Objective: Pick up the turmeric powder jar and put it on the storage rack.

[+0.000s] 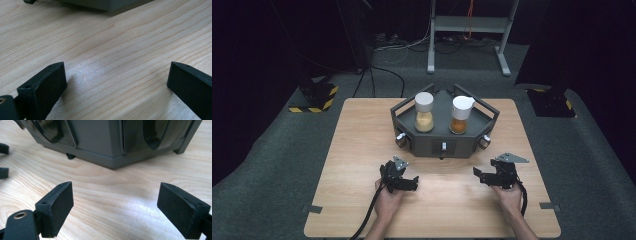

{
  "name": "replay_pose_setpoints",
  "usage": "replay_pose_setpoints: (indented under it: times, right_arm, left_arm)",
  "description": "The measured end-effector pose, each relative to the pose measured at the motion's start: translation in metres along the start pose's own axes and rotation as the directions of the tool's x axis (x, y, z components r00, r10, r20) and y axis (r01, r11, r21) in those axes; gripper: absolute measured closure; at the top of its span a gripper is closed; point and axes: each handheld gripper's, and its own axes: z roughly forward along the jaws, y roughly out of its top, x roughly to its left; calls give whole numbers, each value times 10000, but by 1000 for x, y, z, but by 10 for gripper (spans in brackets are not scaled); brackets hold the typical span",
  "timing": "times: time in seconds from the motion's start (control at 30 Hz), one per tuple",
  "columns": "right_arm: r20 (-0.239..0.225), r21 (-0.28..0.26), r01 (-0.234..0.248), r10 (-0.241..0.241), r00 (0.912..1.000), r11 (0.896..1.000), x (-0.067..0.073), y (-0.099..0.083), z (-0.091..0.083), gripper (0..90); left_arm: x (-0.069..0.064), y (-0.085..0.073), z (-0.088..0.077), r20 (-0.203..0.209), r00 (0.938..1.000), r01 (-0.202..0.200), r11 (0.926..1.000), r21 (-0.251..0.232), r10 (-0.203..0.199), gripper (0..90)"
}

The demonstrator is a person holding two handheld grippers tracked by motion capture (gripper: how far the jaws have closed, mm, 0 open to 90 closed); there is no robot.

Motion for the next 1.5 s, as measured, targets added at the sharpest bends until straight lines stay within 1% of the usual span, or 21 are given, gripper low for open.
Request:
replay_pose_setpoints:
  times: [0.1,0.2,0.53,0.63,0.73,0.8,0.93,1.0,1.03,1.5]
  right_arm:
    - [160,282,34,-38,9999,9996,3,-1,5,132]
    - [310,456,179,-193,9993,9988,7,-2,8,134]
    - [676,848,426,-484,9965,9955,18,-6,17,128]
    - [898,1043,537,-632,9940,9931,22,-5,21,121]
    - [921,1125,601,-706,9932,9918,25,-4,23,115]
    - [984,1133,708,-821,9918,9910,27,-5,25,113]
    - [1065,1094,739,-856,9906,9912,29,-6,26,110]
    - [1179,1195,901,-1042,9875,9887,33,-5,27,103]
    - [1189,1208,915,-1059,9872,9884,34,-5,27,102]
    - [1196,1211,908,-1053,9872,9885,34,-5,27,101]
  left_arm:
    - [0,0,0,0,10000,-4,10000,1,4,22]
    - [0,0,0,-3,10000,-18,10000,-1,18,22]
    - [0,0,0,-4,10000,-14,10000,0,14,22]
    - [0,0,0,-1,10000,-8,10000,6,8,22]
    - [0,0,0,-4,10000,-17,10000,1,17,22]
    - [0,0,0,-1,10000,-9,10000,5,9,22]
    - [0,0,0,-2,10000,-13,10000,8,13,22]
    - [0,0,0,-4,10000,-21,10000,4,21,22]
    - [0,0,0,-4,10000,-20,10000,0,20,22]
    - [0,0,0,-7,10000,-28,10000,0,28,24]
